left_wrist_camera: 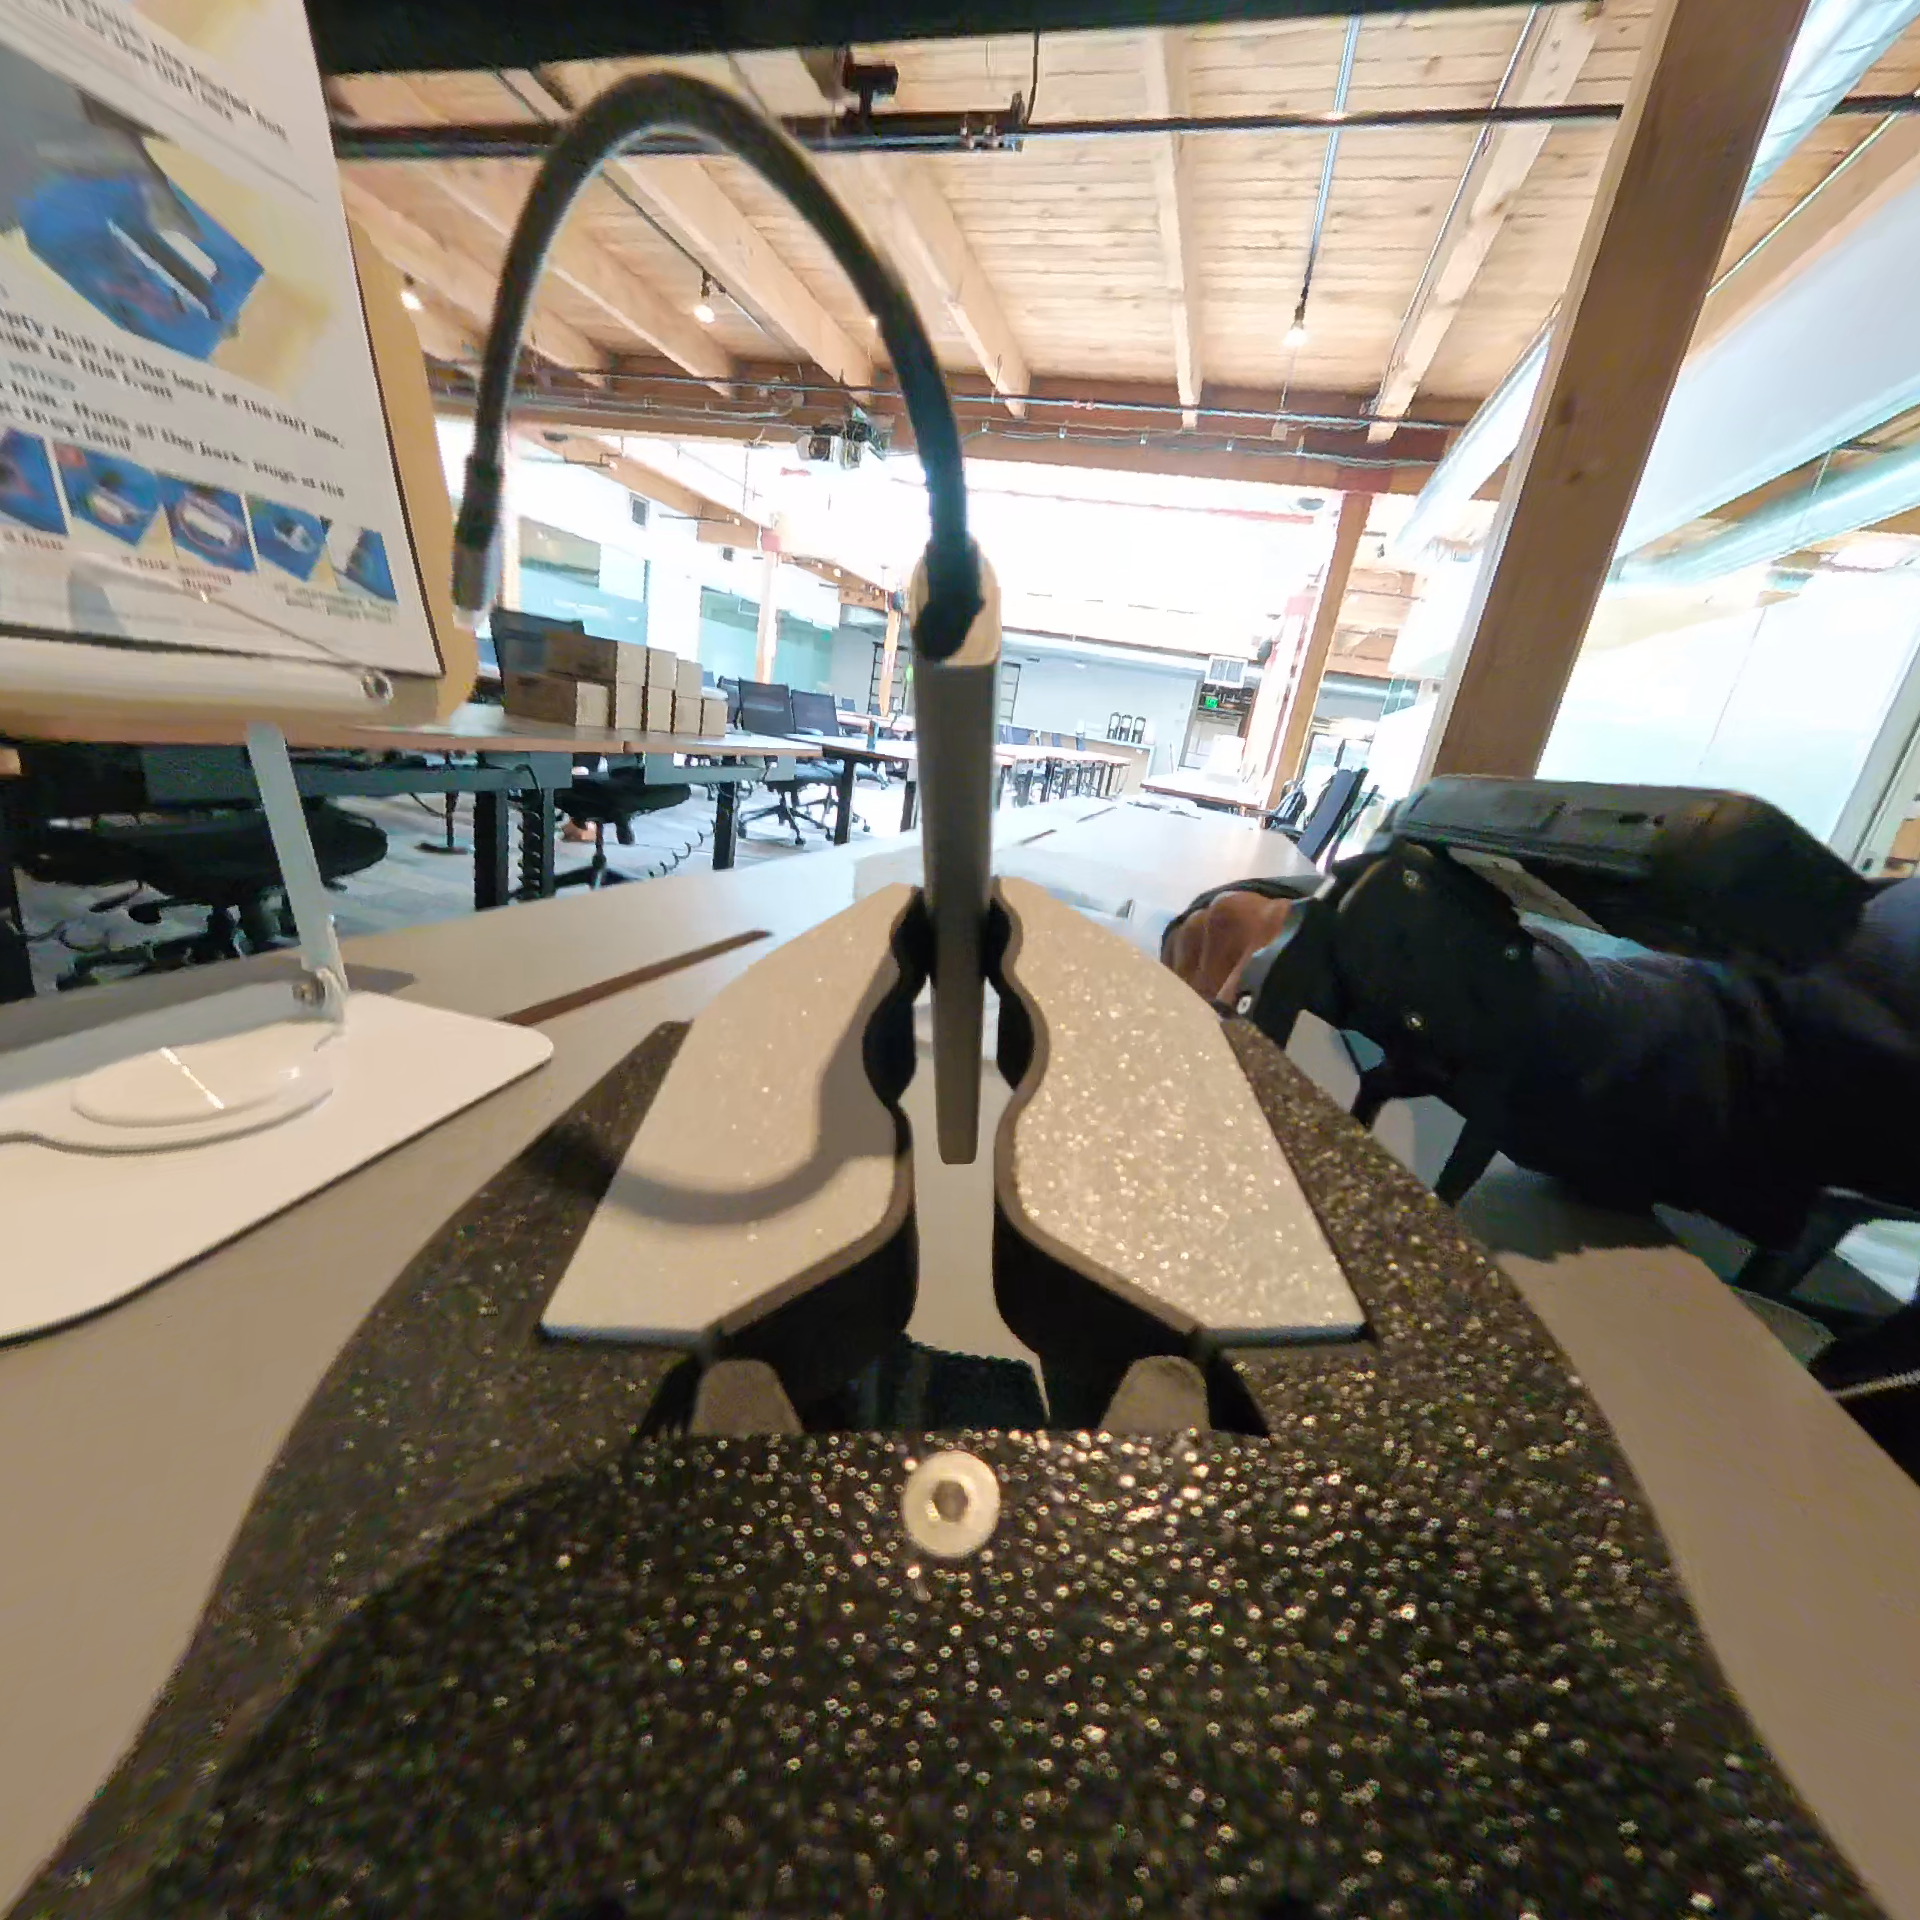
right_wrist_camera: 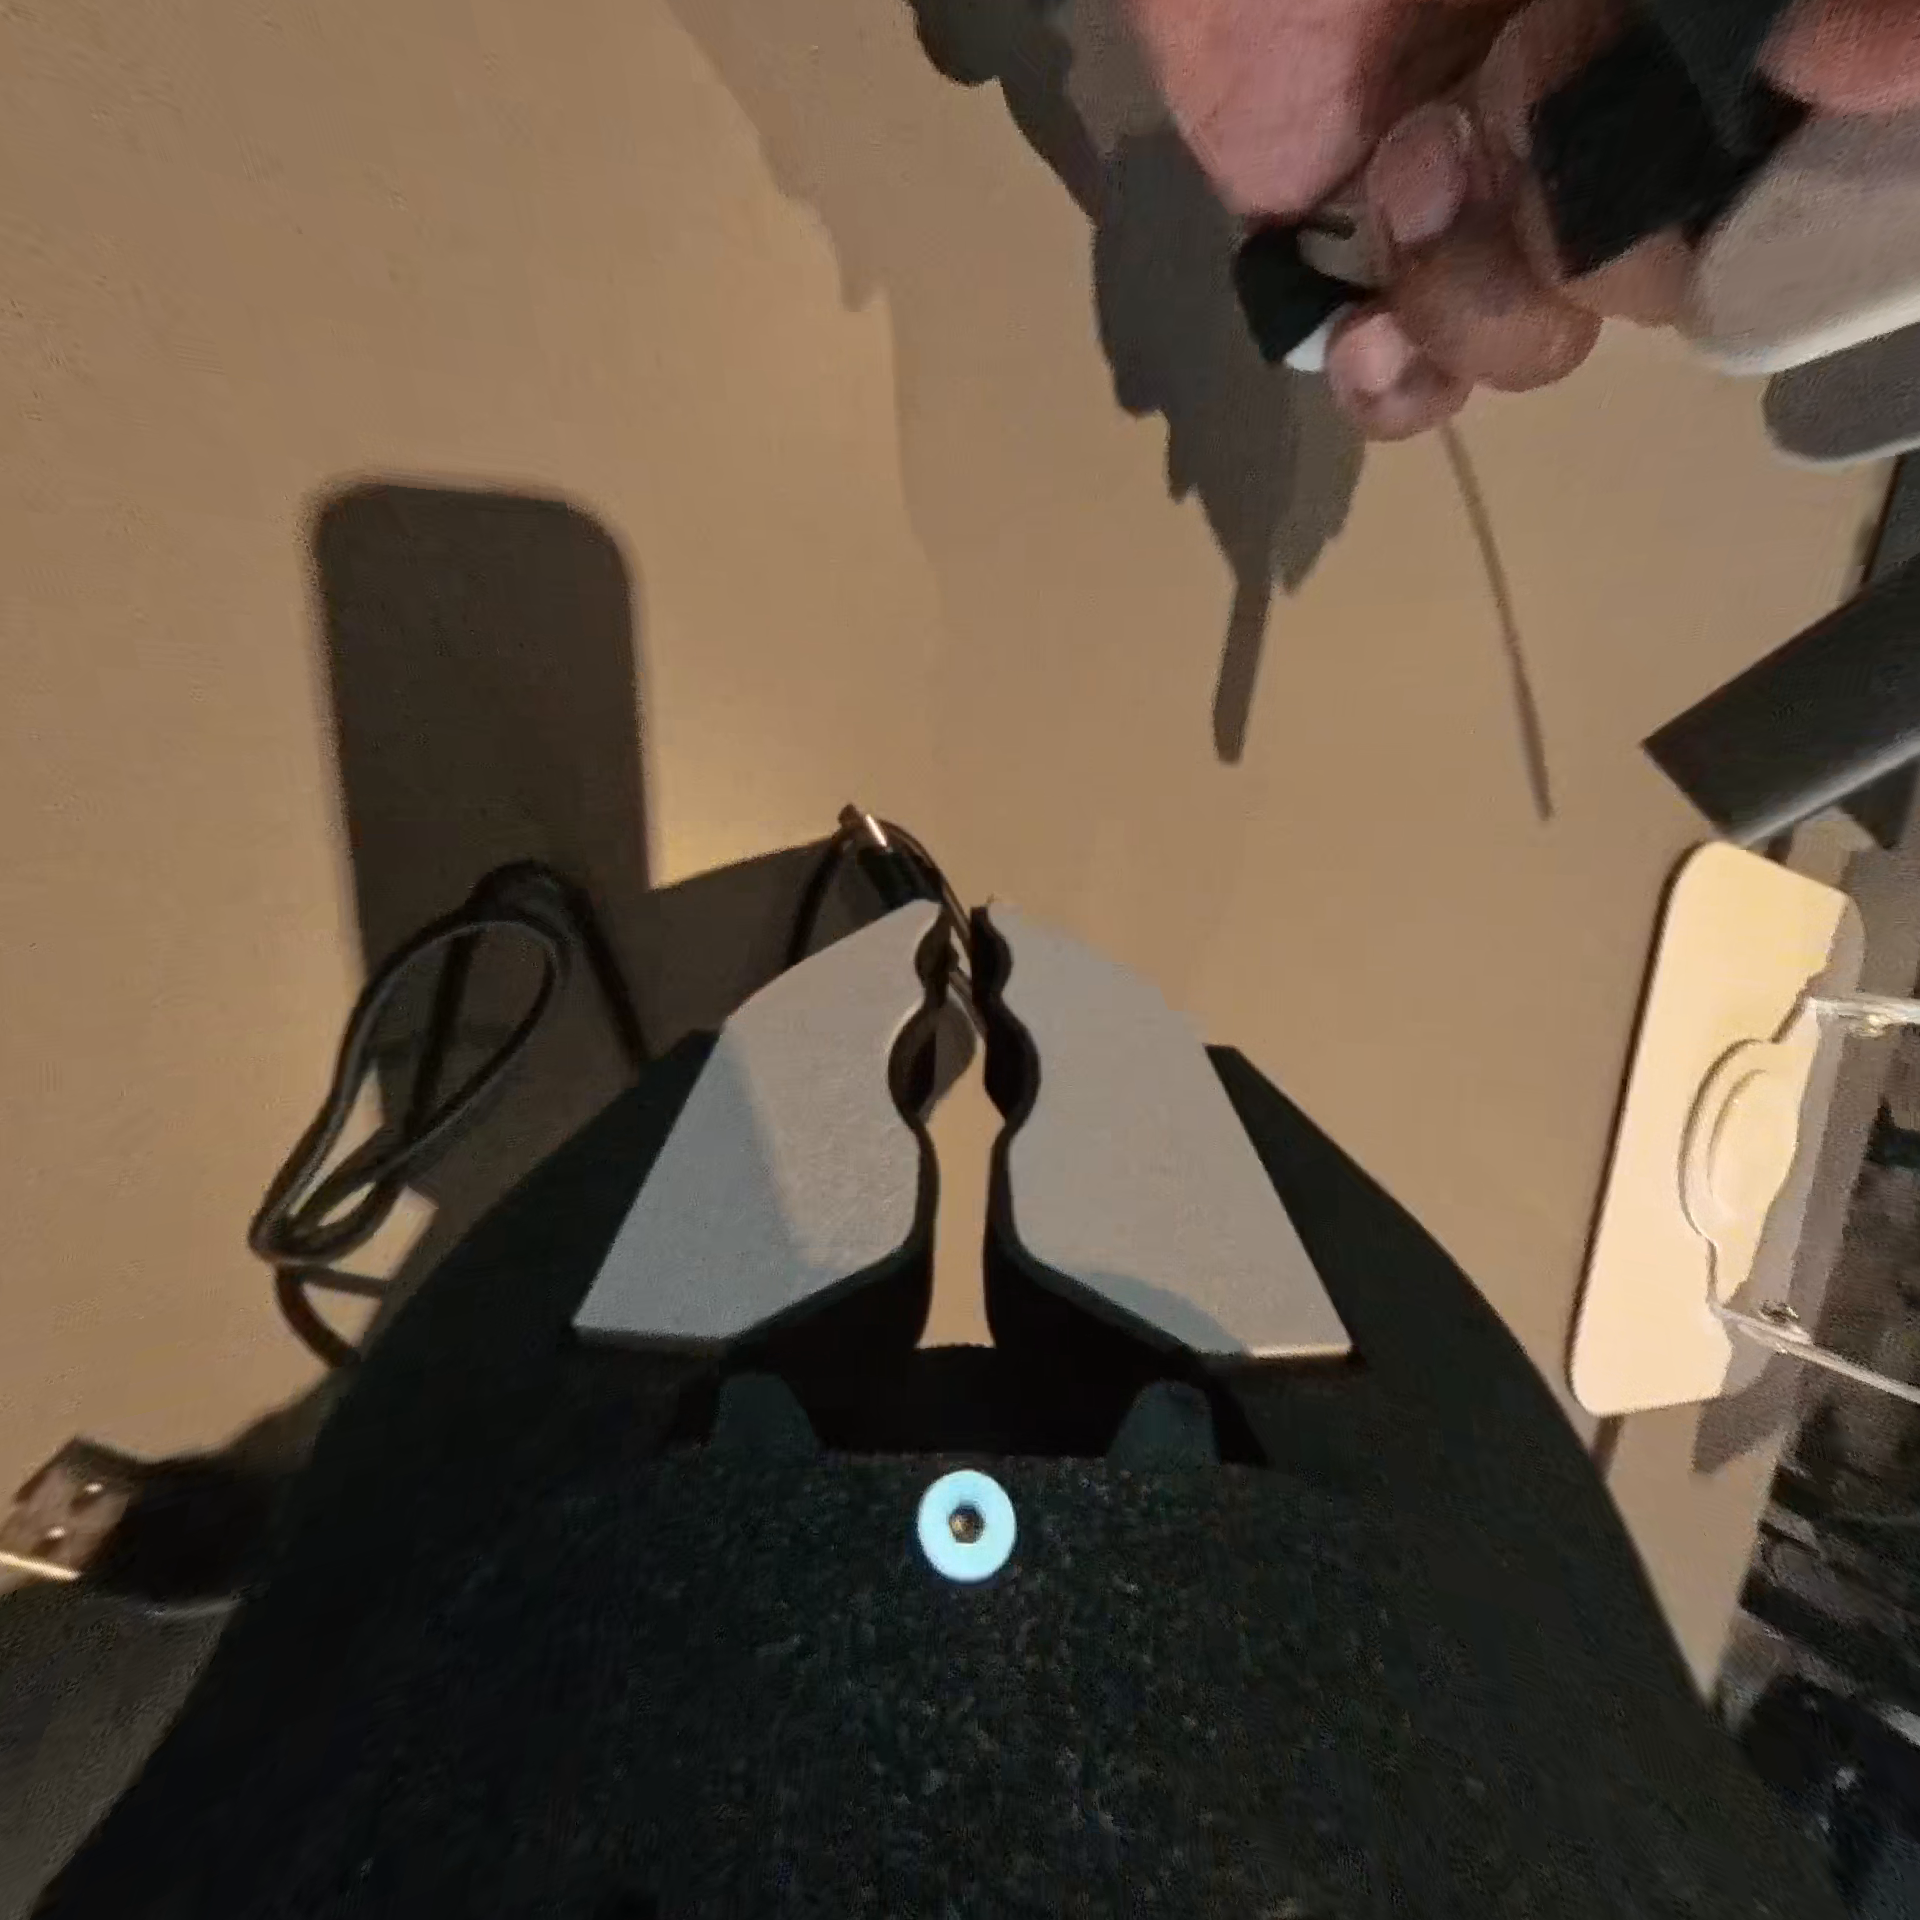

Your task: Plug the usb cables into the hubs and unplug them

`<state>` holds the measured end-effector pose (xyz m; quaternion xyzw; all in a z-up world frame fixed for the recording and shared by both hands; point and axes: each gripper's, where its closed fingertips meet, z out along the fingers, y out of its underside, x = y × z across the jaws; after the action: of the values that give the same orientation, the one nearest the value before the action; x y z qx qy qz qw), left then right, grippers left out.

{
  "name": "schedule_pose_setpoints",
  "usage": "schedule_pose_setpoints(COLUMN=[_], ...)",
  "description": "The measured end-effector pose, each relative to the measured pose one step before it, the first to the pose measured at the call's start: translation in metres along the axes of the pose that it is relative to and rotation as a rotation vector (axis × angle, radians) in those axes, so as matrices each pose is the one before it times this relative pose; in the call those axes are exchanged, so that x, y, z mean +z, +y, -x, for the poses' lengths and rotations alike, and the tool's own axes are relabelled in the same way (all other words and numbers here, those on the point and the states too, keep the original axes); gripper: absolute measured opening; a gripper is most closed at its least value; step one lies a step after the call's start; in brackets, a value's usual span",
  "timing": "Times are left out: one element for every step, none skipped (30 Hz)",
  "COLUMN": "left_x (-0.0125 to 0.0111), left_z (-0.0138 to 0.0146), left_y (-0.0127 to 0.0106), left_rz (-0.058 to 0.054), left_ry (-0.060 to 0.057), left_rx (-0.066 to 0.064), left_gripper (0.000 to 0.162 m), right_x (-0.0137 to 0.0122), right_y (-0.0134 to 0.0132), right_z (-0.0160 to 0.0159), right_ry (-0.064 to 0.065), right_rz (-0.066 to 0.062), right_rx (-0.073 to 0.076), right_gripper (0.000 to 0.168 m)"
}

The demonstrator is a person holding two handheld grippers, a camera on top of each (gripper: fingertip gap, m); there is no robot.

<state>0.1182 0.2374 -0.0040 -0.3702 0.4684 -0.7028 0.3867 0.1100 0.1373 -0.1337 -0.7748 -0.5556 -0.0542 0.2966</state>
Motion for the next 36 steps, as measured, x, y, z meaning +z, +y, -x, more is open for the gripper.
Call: schedule_pose_setpoints(left_x=[-0.00232,-0.00222,-0.0019,-0.00149,-0.00129,-0.00097,-0.00065,-0.00035,-0.00006,0.00029,0.00072,0.00099,0.00122,0.00118,0.00101,0.00083,0.00064,0.00058,0.0004,0.00053,0.00052,0.00076,0.00085,0.00086,0.00083,0.00082,0.00079,0.0007,0.00059,0.00053,0.00051,0.0004,0.00032,0.00025,0.00022,0.0001], left_z=[-0.00084,-0.00066,-0.00038,0.00037,0.00068,0.00084,0.00083,0.00098,0.00078,0.00043,0.00021,-0.00005,-0.00069,-0.00104,-0.00098,-0.00088,-0.00057,-0.00063,-0.00087,-0.0008,-0.00062,-0.00092,-0.00131,-0.00139,-0.00153,-0.00159,-0.00138,-0.00099,-0.00097,-0.00045,-0.00038,-0.00026,-0.00029,-0.00031,-0.00043,-0.00045], left_y=[0.00302,0.00075,-0.00124,-0.00267,-0.00308,-0.00269,-0.00145,-0.00015,0.00122,0.00192,0.00216,0.00203,0.00188,0.00195,0.00174,0.00165,0.00107,0.00026,-0.00009,0.00003,0.00057,0.00096,0.00126,0.00145,0.0015,0.00144,0.00138,0.00128,0.00131,0.0013,0.00138,0.00134,0.00103,0.00094,0.00078,0.0006], left_rz=[0.0131,0.0059,-0.0009,-0.0087,-0.015,-0.0167,-0.0126,-0.0062,0.0002,0.0044,0.0046,0.0034,0.004,0.0055,0.0064,0.0072,0.0048,-0.0009,-0.0043,-0.0043,-0.0018,0.0009,0.0029,0.0053,0.0066,0.0067,0.0067,0.0054,0.004,0.0033,0.0051,0.0063,0.0062,0.0064,0.0059,0.0052], left_ry=[-0.0016,-0.0015,-0.0001,-0.0011,-0.0004,0.0005,0.0016,0.0005,0.001,0.0029,0.003,0.0024,0.0049,0.005,0.0031,0.003,0.0029,0.0045,0.0066,0.0063,0.0042,0.0049,0.0053,0.004,0.0044,0.0044,0.0033,0.0021,0.0021,0.0004,-0.0005,-0.0006,-0.0008,-0.0007,-0.0004,0.0001], left_rx=[0.0067,0.005,-0.0006,-0.0053,-0.0108,-0.0172,-0.019,-0.0161,-0.0125,-0.0108,-0.0098,-0.0095,-0.008,-0.0029,0.0019,0.0018,-0.0018,-0.0062,-0.0105,-0.0119,-0.0108,-0.0086,-0.0053,-0.0023,0.0002,0.0014,0.0013,0.0003,-0.001,-0.0019,-0.0007,0.0023,0.0044,0.0054,0.0053,0.0044], left_gripper=[0.01,0.01,0.009,0.01,0.01,0.01,0.01,0.01,0.01,0.01,0.01,0.01,0.01,0.01,0.01,0.01,0.01,0.01,0.01,0.01,0.01,0.01,0.01,0.01,0.01,0.01,0.01,0.01,0.01,0.01,0.01,0.01,0.01,0.01,0.01,0.01], right_x=[0.00244,0.00168,0.00135,0.00146,0.00122,0.00068,-0.00013,-0.00071,-0.00077,-0.00038,0.00065,0.0014,0.00172,0.00193,0.00224,0.00215,0.00213,0.0022,0.00109,0.0002,0.00024,0.00017,0.00007,0.00022,0.0001,-0.00013,-0.00013,-0.00018,-0.00035,-0.00026,-0.0004,-0.00025,-0.00014,-0.00029,0.00005,0.00032], right_y=[-0.00144,-0.00037,0.00044,0.00127,0.00198,0.00178,0.00084,0.00003,0.0,0.00023,0.00001,0.00056,0.00129,0.00243,0.00352,0.00358,0.00376,0.00321,-0.00002,-0.00234,-0.00164,-0.00079,-0.00051,-0.00026,-0.00034,-0.0002,-0.00006,0.00026,0.00034,0.00009,0.00012,0.00013,-0.00007,-0.00013,-0.00017,-0.00002], right_z=[0.00216,0.0007,-0.0018,-0.00175,-0.0005,-0.00046,0.00049,0.00129,0.00106,0.0005,-0.00013,-0.00014,0.00001,-0.0001,-0.00015,-0.00001,-0.00078,-0.00191,-0.00168,0.00009,0.00077,0.00081,0.00083,0.00101,0.00076,0.00059,0.00049,0.00054,0.00036,0.00014,0.0,0.0,0.00024,0.00012,-0.00019,-0.00068], right_ry=[-0.016,-0.0076,0.007,0.0065,0.0021,0.0054,0.0019,-0.0035,-0.0052,-0.0053,-0.0003,0.0016,0.0011,0.0022,0.0027,0.0038,0.0101,0.0161,0.0148,0.0028,-0.005,-0.0048,-0.0049,-0.0066,-0.0034,0.0009,0.0031,0.0037,0.003,0.0024,0.0028,0.0038,0.0056,0.0063,0.0066,0.0093], right_rz=[-0.0283,-0.0232,-0.0151,-0.0022,0.0097,0.0117,0.0054,-0.0017,-0.0034,-0.0044,-0.0065,-0.0032,0.0025,0.01,0.0161,0.0188,0.0194,0.0168,-0.0023,-0.0142,-0.0138,-0.0109,-0.0077,-0.0046,-0.0029,-0.0027,-0.0024,-0.0009,0.0003,0.0014,0.0026,0.0037,0.0038,0.0028,0.0013,0.0004], right_rx=[0.0012,0.0057,0.0128,0.0146,0.0058,-0.0023,-0.0016,0.0064,0.0163,0.017,0.0115,0.005,0.0014,0.001,-0.0006,-0.0055,-0.0095,-0.0096,-0.0039,0.0047,0.0079,0.0061,0.0043,0.0047,0.0056,0.0032,0.0008,0.0027,0.0064,0.0074,0.0059,0.0013,-0.0033,-0.0013,0.0044,0.0088], right_gripper=[0.0,0.0,0.0,0.001,0.003,0.006,0.01,0.016,0.022,0.023,0.023,0.023,0.022,0.022,0.022,0.022,0.023,0.022,0.021,0.019,0.018,0.016,0.014,0.011,0.01,0.009,0.008,0.008,0.008,0.007,0.007,0.007,0.007,0.007,0.007,0.007])
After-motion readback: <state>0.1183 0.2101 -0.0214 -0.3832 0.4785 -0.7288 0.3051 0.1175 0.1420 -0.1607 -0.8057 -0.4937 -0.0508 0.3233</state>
